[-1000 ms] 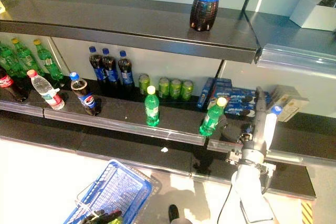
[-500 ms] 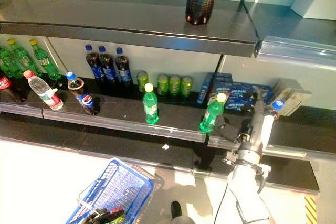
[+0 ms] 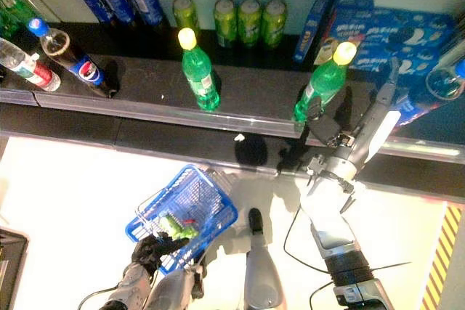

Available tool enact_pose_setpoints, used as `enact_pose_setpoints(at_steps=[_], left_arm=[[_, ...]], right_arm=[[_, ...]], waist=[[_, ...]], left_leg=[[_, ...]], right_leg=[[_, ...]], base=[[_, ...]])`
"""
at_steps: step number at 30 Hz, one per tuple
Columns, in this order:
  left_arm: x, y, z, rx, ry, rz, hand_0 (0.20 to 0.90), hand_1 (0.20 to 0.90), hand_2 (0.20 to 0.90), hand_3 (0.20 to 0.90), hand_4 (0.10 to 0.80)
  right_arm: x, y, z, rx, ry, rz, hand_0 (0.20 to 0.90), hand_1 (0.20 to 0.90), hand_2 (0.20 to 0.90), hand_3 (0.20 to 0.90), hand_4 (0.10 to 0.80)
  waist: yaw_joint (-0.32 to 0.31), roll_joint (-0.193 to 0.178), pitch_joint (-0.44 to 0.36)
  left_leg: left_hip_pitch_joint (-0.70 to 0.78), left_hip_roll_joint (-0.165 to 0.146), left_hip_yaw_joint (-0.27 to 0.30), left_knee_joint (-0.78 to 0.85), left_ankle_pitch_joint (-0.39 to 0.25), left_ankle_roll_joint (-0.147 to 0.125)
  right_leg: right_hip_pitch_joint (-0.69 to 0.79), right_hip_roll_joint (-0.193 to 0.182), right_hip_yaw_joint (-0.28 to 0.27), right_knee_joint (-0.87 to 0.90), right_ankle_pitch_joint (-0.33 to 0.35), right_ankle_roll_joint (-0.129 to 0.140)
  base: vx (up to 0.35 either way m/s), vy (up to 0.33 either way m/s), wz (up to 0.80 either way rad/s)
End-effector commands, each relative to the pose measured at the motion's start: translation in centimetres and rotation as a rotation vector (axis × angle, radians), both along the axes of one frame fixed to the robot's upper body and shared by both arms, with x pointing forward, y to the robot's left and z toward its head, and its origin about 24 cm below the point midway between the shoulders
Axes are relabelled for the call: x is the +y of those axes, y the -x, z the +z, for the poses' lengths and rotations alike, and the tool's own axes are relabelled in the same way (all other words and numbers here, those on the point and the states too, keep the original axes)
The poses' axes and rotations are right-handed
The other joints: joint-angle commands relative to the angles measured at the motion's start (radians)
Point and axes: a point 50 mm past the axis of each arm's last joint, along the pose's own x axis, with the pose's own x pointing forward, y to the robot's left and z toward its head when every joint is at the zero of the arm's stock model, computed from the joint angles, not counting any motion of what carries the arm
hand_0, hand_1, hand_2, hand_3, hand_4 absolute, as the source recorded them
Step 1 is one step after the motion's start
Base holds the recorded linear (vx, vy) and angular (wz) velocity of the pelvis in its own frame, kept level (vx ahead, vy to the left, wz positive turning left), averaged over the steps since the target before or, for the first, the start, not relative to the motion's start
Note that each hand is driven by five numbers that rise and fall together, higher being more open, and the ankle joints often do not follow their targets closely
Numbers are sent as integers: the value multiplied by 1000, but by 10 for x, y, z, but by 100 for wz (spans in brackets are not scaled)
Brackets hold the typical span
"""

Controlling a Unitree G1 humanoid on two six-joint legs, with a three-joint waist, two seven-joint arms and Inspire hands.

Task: Pick up the drink and place into the basket.

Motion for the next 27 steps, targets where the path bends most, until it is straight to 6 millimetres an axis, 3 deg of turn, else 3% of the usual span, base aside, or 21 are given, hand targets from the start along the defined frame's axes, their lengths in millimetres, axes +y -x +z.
enact_pose_setpoints(at_steps=[1, 15, 27], left_arm=[[33, 20, -2, -19, -56, 119, 300, 300, 300, 200, 100], [19, -5, 13, -107, -36, 82, 300, 300, 300, 200, 100], [21, -13, 17, -131, -33, 81, 300, 300, 300, 200, 100]], right_arm=[[11, 3, 63, -330, 44, 7, 900, 900, 900, 900, 800], [14, -11, 100, -407, -2, 28, 900, 900, 900, 900, 800], [9, -27, 110, -378, -79, 24, 900, 900, 900, 900, 800]], waist=[[14, -29, -18], [46, -5, 47], [68, 9, 64]], left_leg=[[-107, 1, -76, 168, -21, 19], [-197, -6, -89, 208, 0, 18], [-254, -9, -107, 225, 31, 16]], right_leg=[[-56, -76, -21, 202, -122, 8], [-103, -65, -51, 225, -131, -12], [-145, -49, -68, 251, -140, -29]], base=[[-54, 16, 0], [-36, -36, 2], [-3, -33, 2]])
